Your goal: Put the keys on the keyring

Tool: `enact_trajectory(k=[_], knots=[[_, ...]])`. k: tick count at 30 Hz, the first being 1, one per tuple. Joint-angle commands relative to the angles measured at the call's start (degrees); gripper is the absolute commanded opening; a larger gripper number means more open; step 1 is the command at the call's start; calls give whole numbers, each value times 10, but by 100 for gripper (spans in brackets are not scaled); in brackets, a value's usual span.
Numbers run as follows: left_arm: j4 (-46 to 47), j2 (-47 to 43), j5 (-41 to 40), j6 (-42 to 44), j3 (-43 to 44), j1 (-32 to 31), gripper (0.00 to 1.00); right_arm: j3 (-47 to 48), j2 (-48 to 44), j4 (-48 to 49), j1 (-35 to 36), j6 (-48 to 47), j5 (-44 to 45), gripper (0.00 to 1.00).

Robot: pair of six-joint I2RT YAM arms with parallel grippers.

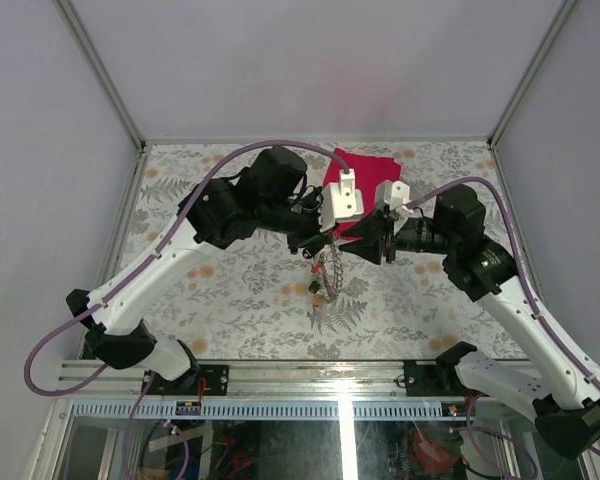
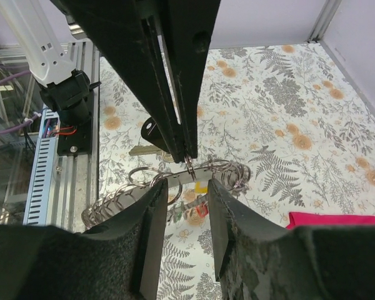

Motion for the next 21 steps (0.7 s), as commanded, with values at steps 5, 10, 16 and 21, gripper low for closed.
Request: enact_trajectory(k=[5,10,16,21], knots=[[16,-9,-9,14,30,-10,0,25,21,60,2,18,-43,38],[15,-7,-9,16,29,-11,0,24,29,73,1,27,-57,32],[15,-7,-10,17,29,-12,0,22,31,76,1,30,-58,21],[15,-6,-10,18,28,-13,0,22,36,68,1,27,-58,4]])
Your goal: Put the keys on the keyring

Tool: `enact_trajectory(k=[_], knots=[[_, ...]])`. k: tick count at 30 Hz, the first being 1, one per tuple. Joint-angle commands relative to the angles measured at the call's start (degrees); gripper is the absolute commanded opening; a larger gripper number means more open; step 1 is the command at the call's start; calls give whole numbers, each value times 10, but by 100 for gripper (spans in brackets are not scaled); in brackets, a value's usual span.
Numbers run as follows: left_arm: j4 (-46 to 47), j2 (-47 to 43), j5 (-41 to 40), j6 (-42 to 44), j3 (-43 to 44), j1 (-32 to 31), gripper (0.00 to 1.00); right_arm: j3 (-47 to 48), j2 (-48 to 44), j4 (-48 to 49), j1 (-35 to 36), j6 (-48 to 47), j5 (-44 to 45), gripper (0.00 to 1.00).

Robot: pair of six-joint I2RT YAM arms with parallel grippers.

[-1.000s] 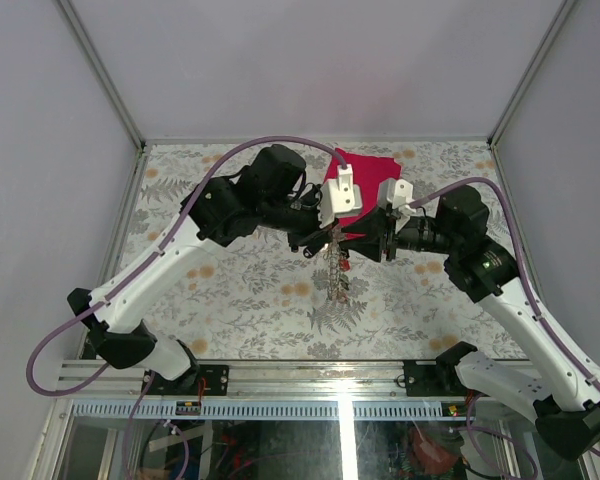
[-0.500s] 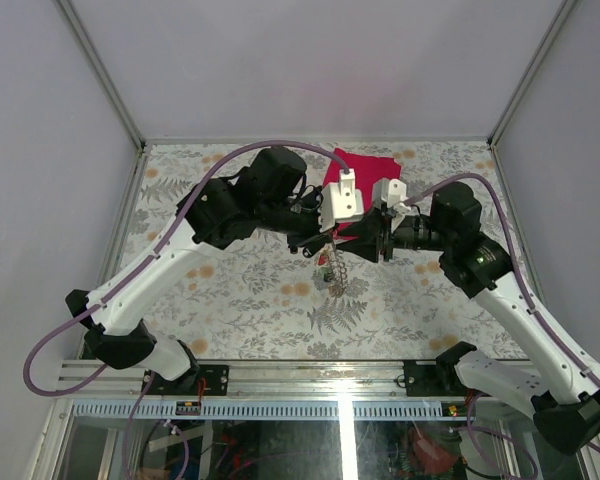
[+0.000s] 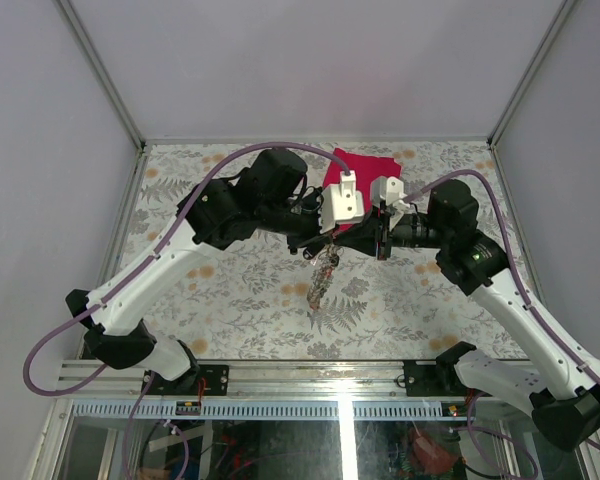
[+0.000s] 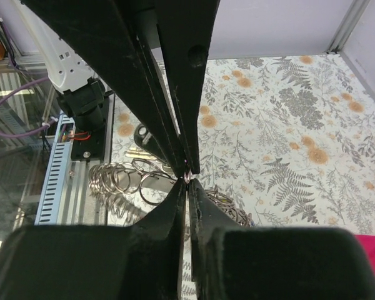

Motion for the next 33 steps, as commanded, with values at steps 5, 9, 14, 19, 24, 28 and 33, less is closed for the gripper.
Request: enact_trajectory(k=[5,9,14,19,24,28,33], knots=[[34,-18,-3,6,15,-5,3,24,1,16,1,-5,-10,0],[95,-62,-4,-11,-34,-4,20,19,-16,30,1,-4,-1,0],[186,-118,32,-43,-107,13,30,23,-36,48,1,4,0,0],[237,-133,128,-83,-144,75,35,22,-51,74,1,19,-5,0],[350,-162,184,-148,-214,102,36,5,-64,131,1,56,1,0],[441,-183,244,-210,-262,130,36,-13,-69,190,1,92,10,0],[475,-193,291,-236,-282,149,36,-11,-66,202,1,99,11,0]])
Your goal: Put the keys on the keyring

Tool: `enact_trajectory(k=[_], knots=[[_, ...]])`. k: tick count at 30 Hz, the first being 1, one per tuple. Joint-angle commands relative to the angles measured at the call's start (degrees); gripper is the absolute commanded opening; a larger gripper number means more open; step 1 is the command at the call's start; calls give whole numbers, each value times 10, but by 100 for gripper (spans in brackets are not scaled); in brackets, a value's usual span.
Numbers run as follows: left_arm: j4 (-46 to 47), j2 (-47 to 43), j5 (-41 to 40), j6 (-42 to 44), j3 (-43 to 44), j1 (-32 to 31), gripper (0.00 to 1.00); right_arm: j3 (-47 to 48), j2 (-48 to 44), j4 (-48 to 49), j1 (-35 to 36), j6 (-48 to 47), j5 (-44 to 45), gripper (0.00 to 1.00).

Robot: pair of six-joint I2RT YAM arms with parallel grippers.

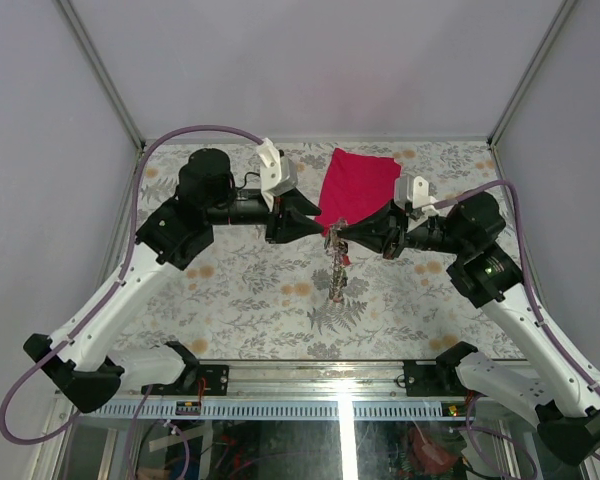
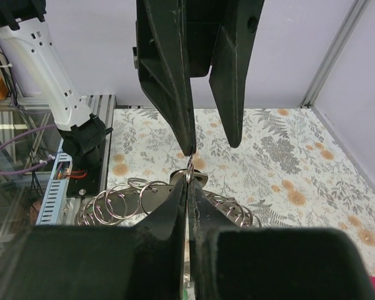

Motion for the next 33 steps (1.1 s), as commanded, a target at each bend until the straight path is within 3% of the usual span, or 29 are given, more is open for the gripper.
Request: enact_trajectory(k=[1,22,26,30,33], knots=[[100,-19,68,-47,-9,12,36,8,-14,85,2,23,6,0],[99,12,111,-53,-2,14,32,14,-16,89,1,30,8,0],[92,17,110,-49,3,14,23,14,-17,90,1,32,9,0],[89,19,112,-49,4,14,20,14,-19,90,1,31,10,0],[89,17,111,-48,3,14,10,13,-19,90,1,31,10,0]])
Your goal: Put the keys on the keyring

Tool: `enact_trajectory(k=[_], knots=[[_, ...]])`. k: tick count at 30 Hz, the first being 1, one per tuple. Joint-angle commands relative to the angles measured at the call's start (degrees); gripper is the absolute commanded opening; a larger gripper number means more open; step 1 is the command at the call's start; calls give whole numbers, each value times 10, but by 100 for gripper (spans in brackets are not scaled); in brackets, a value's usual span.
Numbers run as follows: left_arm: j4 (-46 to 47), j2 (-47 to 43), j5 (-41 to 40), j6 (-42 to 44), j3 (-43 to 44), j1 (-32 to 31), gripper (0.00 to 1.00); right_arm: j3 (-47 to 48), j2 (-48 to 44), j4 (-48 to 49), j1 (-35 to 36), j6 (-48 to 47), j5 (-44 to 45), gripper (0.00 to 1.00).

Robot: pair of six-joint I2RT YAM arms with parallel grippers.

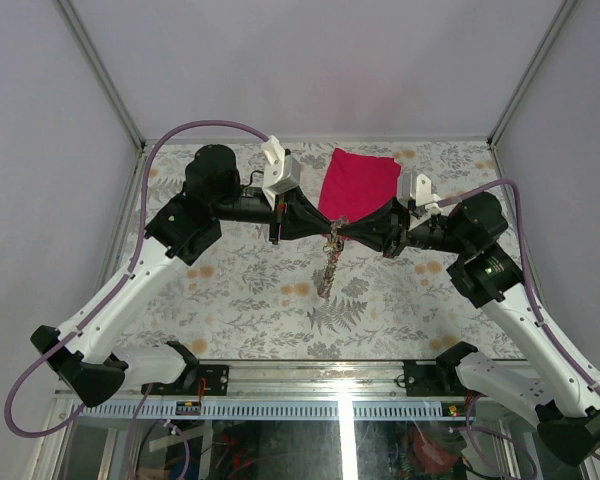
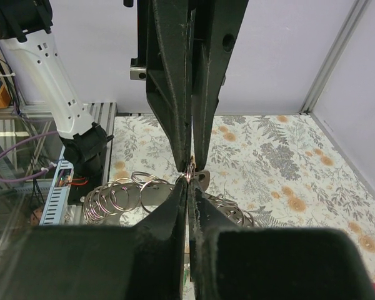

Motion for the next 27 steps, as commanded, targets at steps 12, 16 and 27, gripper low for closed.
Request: enact_trajectory(k=[12,16,27], knots=[[4,-8,-13,14,7,3,0,6,-38,66,1,0,34,0],[3,-4,-13,15,7,4,0,5,-47,78,1,5,45,0],[11,10,3,5,12,3,0,-4,-46,144,1,40,69,0]])
